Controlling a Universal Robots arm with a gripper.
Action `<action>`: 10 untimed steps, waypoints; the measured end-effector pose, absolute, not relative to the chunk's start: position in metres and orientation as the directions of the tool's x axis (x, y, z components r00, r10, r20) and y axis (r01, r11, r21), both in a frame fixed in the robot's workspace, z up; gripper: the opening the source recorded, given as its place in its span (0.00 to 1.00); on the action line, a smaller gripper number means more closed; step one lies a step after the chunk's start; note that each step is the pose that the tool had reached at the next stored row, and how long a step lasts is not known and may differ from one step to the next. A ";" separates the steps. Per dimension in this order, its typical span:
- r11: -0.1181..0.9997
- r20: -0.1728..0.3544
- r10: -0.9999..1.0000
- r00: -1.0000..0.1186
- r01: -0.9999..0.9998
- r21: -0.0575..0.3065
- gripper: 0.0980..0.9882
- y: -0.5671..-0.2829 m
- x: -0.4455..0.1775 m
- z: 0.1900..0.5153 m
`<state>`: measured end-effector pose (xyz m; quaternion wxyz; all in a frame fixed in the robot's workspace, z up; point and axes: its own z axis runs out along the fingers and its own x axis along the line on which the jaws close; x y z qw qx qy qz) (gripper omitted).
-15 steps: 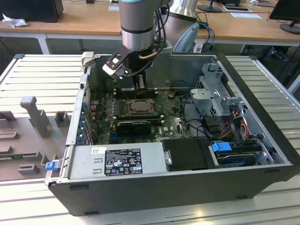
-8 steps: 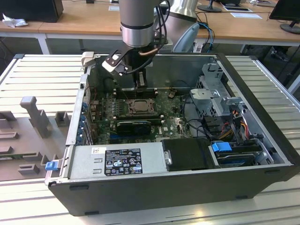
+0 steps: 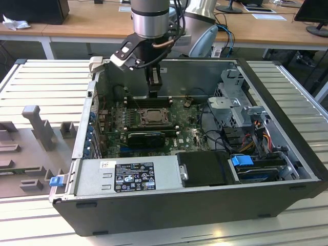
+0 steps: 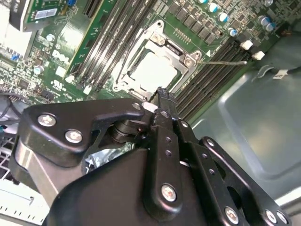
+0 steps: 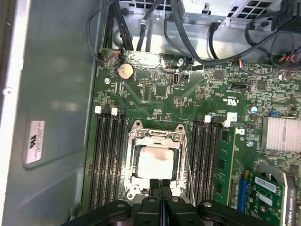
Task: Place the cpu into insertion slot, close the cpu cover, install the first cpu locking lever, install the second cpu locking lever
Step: 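Install the first cpu locking lever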
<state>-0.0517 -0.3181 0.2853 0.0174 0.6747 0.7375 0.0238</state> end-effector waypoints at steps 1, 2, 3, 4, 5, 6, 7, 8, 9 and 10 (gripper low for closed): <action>0.088 0.006 0.996 -0.089 0.994 0.058 0.01 -0.318 -0.052 0.287; 0.089 0.007 0.996 -0.089 0.994 0.059 0.01 -0.318 -0.052 0.287; 0.091 0.007 0.996 -0.092 0.994 0.059 0.01 -0.318 -0.052 0.287; 0.101 0.007 0.995 -0.102 0.993 0.059 0.01 -0.318 -0.052 0.287; 0.117 0.006 0.993 -0.118 0.991 0.058 0.01 -0.318 -0.052 0.287; 0.138 0.006 0.990 -0.138 0.989 0.058 0.01 -0.318 -0.052 0.287; 0.152 0.006 0.988 -0.152 0.987 0.058 0.01 -0.318 -0.052 0.287; 0.176 0.006 0.984 -0.177 0.983 0.058 0.01 -0.318 -0.052 0.287; 0.188 0.006 0.982 -0.189 0.980 0.058 0.01 -0.318 -0.052 0.287; 0.199 0.006 0.980 -0.200 0.978 0.058 0.01 -0.318 -0.052 0.287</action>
